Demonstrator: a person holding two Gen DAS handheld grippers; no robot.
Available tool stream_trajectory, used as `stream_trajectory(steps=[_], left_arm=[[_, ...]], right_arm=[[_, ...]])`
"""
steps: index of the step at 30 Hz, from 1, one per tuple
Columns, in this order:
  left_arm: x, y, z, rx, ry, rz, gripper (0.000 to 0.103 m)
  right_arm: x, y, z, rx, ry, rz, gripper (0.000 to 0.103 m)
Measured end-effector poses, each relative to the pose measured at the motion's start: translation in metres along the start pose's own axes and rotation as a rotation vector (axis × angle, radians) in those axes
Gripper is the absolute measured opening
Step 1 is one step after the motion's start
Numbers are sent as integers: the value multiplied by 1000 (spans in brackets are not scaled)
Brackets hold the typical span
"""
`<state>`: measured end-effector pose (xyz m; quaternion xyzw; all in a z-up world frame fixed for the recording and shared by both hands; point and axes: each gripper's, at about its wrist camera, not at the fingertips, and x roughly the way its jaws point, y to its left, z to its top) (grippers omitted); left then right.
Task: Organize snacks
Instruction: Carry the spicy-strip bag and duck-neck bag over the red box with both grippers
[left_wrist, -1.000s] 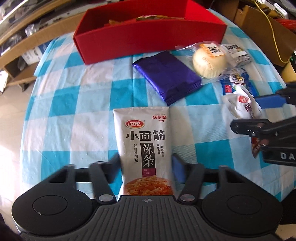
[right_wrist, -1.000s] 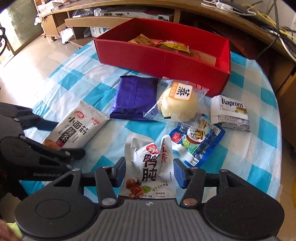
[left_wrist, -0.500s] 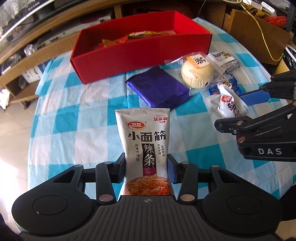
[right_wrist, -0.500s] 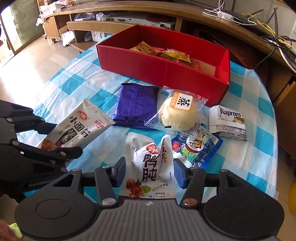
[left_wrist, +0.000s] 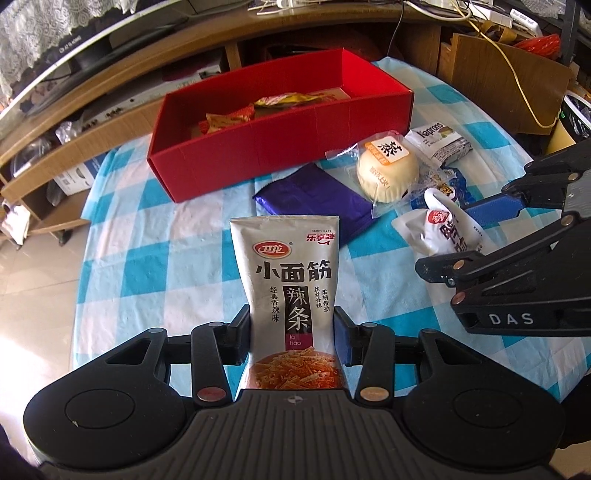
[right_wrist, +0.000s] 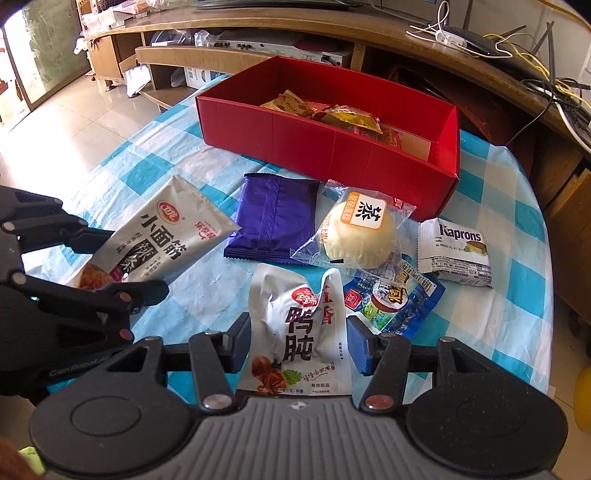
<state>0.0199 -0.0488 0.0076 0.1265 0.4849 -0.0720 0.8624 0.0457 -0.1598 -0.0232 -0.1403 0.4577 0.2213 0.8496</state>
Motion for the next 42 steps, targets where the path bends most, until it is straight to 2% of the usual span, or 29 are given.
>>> stream_trajectory(steps=[11, 23, 32, 42], left_arm=[[-4, -2, 4, 14, -27, 8, 51], [-7, 5, 20, -30, -48, -17, 51], [-14, 17, 53, -52, -110, -13, 51], [-4, 39, 106, -73, -169, 9, 50]], right_arm=[[-1, -1, 1, 5, -5, 3, 66], [-6, -5, 13, 35, -42, -6, 66], [-18, -20, 46, 80, -120, -45, 66], [-11, -42, 100, 141, -180, -82, 66]])
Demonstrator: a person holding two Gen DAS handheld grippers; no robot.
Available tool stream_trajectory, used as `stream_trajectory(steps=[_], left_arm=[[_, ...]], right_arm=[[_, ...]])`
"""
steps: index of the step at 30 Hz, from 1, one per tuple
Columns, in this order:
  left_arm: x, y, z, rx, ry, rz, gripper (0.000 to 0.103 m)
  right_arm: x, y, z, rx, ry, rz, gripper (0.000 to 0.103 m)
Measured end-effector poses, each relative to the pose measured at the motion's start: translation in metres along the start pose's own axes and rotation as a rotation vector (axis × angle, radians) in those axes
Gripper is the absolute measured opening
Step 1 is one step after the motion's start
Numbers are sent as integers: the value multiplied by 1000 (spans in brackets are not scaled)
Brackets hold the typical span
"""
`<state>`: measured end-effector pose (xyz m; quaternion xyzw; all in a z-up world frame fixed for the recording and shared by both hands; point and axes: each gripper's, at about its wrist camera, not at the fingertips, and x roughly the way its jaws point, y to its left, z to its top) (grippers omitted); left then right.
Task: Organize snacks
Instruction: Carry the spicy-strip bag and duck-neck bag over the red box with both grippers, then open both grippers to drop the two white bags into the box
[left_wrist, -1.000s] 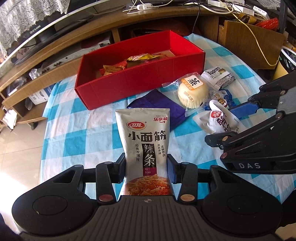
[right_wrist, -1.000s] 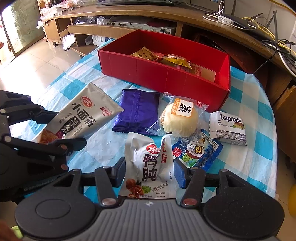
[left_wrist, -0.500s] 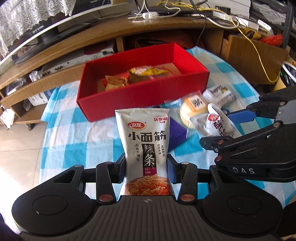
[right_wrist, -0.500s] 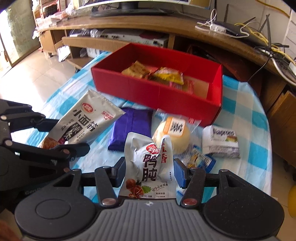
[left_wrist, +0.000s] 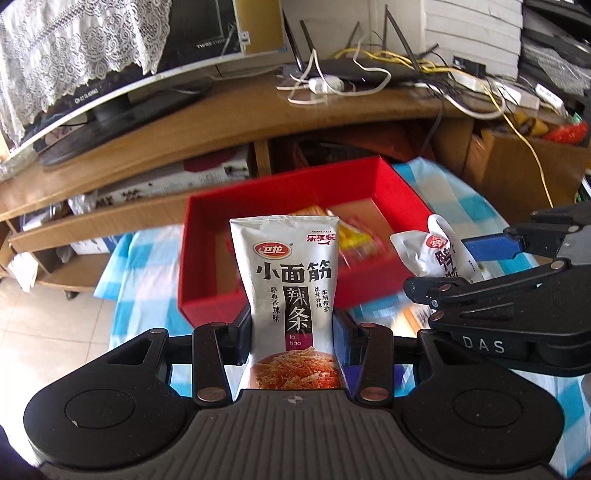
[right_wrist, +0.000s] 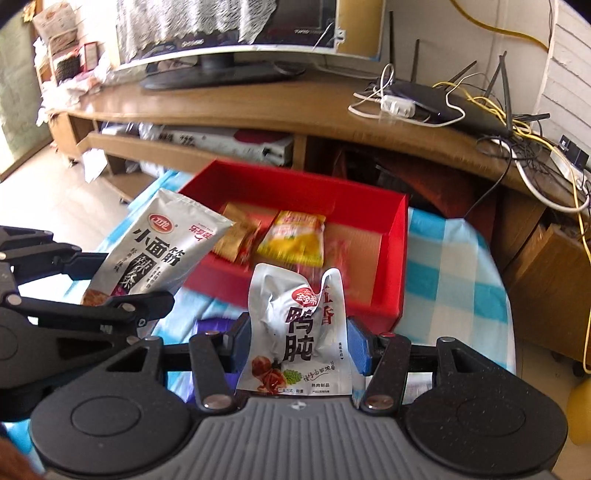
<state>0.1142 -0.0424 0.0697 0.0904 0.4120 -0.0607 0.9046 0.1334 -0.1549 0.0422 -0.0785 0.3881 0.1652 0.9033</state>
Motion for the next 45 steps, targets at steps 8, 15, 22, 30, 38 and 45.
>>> stream_trajectory(steps=[8, 15, 22, 30, 38, 45], left_arm=[[29, 12, 30, -8, -20, 29, 48], [62, 23, 51, -28, -13, 38, 48], [94, 31, 55, -55, 24, 28, 48], [121, 33, 50, -65, 66, 39, 49], [131, 34, 46, -50, 82, 63, 61], [122, 32, 48, -18, 53, 113, 75]], right_arm=[[34, -11, 37, 22, -16, -11, 66], [70, -20, 59, 42, -9, -5, 67], [108, -26, 65, 62, 24, 18, 67], [140, -33, 59, 74, 53, 20, 67], [151, -38, 59, 68, 58, -10, 71], [139, -37, 59, 48, 33, -43, 74]])
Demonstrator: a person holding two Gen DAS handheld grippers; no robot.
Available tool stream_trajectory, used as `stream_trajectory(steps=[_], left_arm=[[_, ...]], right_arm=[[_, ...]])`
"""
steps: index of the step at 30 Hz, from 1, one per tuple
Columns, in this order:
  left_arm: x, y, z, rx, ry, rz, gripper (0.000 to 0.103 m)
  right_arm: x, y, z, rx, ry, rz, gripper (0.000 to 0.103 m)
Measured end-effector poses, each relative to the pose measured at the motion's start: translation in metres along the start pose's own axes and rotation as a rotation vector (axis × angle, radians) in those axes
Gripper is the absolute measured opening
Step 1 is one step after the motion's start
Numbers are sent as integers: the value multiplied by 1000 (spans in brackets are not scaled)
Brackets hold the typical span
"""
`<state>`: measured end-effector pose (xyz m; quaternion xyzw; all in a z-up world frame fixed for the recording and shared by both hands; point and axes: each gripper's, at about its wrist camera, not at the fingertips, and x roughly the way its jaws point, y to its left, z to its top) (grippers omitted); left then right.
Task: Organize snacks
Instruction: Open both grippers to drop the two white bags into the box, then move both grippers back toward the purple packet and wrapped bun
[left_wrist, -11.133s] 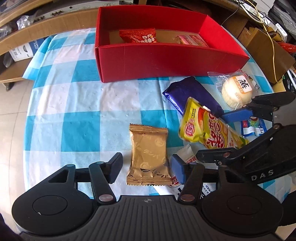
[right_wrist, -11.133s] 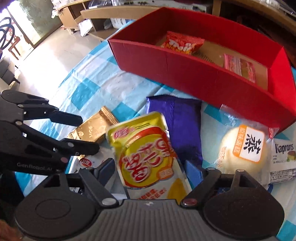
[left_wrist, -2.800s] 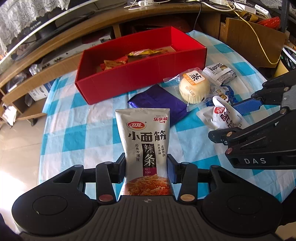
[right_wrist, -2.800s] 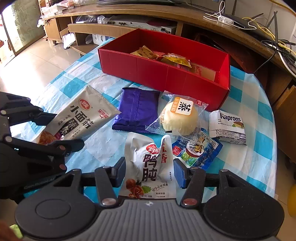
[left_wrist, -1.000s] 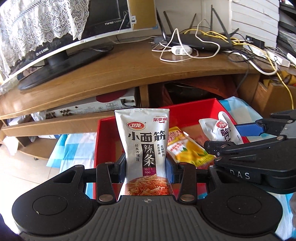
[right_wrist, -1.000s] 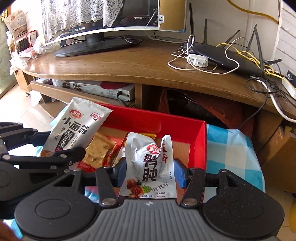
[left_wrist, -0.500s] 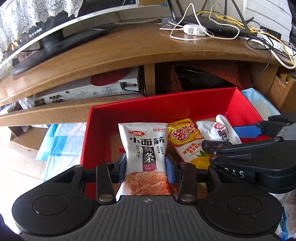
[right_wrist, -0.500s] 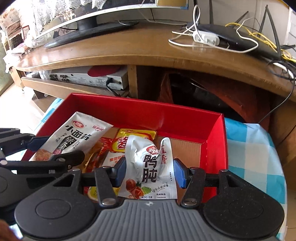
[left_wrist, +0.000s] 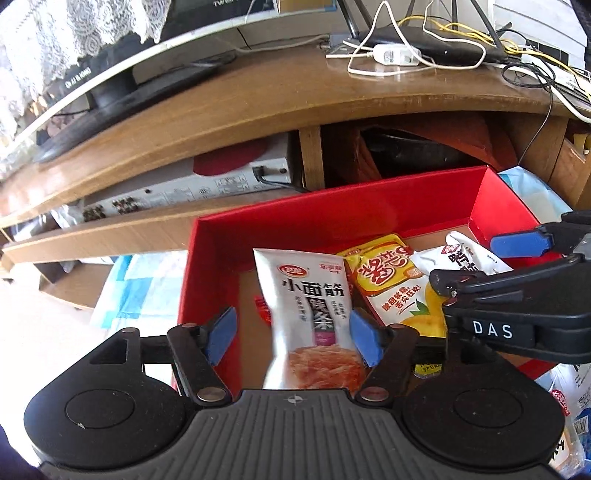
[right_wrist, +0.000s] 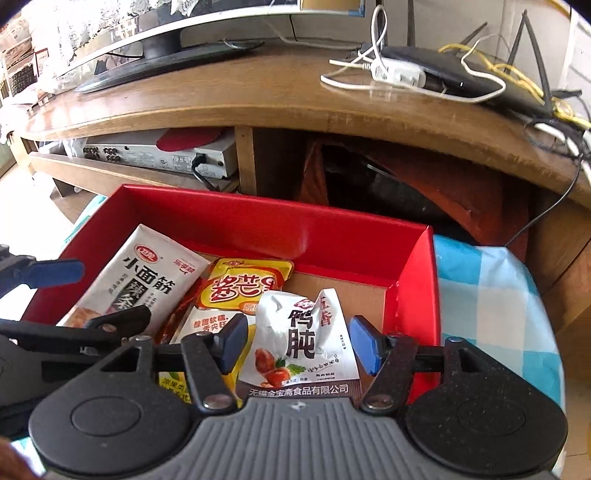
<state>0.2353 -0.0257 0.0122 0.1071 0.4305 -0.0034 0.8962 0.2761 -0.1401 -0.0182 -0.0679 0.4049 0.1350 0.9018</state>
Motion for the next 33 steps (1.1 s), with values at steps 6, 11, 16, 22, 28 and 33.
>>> stream_trajectory(steps=[6, 11, 16, 22, 28, 33], left_arm=[[-18, -1, 0, 16, -35, 18, 81], [-33, -6, -4, 51, -59, 24, 86], [-48, -12, -13, 74, -52, 2, 88], [-66, -12, -26, 59, -21, -58, 91], [-79, -13, -48, 46, 35, -113, 92], [-87, -17, -67, 52, 79, -144, 93]], right_arm=[[-18, 3, 1, -20, -32, -32, 75], [-32, 2, -2, -18, -43, -38, 78], [-50, 4, -6, -21, -50, -37, 80], [-73, 8, -20, -29, -41, -28, 81], [-94, 13, -40, -33, -6, -7, 81], [-109, 17, -58, -32, 25, 11, 81]])
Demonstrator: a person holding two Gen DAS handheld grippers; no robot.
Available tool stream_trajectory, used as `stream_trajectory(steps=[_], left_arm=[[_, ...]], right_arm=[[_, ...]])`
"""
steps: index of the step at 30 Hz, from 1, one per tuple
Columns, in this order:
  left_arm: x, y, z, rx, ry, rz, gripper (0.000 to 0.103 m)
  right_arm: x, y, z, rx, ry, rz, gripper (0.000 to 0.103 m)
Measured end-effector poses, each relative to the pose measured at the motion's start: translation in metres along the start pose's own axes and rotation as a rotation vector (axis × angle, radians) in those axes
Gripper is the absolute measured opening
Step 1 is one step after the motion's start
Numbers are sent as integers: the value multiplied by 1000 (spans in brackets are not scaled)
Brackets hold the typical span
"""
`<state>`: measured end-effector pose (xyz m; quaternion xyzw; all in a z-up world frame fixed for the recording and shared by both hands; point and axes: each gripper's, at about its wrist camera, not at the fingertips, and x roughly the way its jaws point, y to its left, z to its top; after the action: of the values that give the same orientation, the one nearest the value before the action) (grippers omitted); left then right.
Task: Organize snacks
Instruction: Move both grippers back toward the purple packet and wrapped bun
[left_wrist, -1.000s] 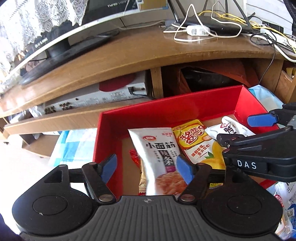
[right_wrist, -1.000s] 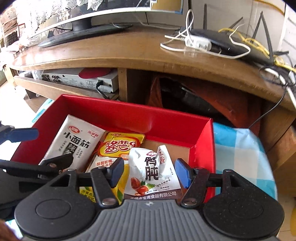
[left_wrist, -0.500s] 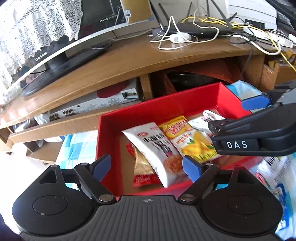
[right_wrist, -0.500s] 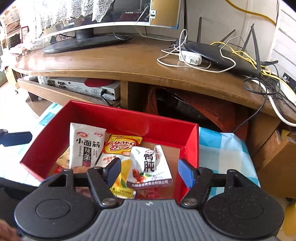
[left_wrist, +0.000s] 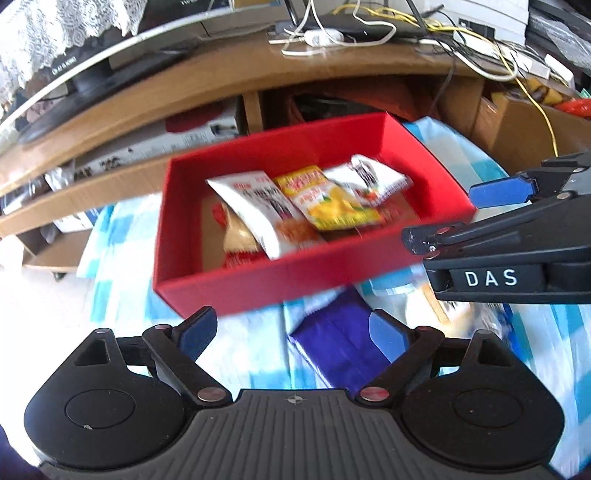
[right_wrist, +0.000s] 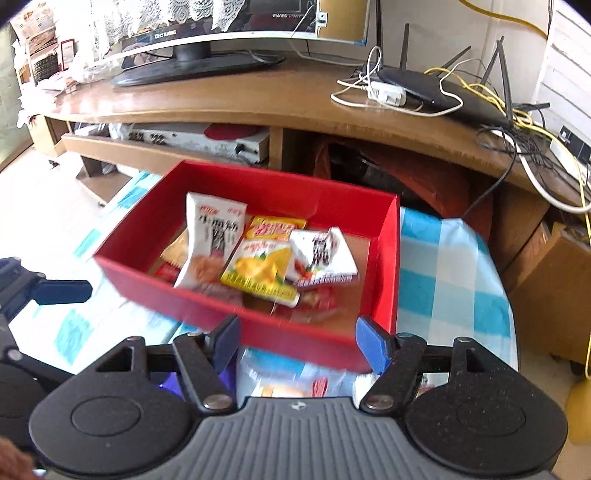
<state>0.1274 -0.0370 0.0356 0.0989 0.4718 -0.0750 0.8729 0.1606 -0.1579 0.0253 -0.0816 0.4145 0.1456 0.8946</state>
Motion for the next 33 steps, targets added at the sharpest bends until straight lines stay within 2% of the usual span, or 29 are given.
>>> stream_trajectory(steps=[10, 17, 33], left_arm=[[-6, -10, -33, 29, 73, -38, 94], [-8, -20, -55, 59, 110, -32, 94], [-10, -24, -66, 89, 125, -10, 94]], right_arm=[[-13, 7, -38, -17, 87, 13, 81], [-18, 11, -57, -32, 128, 25, 81], [-17, 17, -70, -56, 169, 30, 81]])
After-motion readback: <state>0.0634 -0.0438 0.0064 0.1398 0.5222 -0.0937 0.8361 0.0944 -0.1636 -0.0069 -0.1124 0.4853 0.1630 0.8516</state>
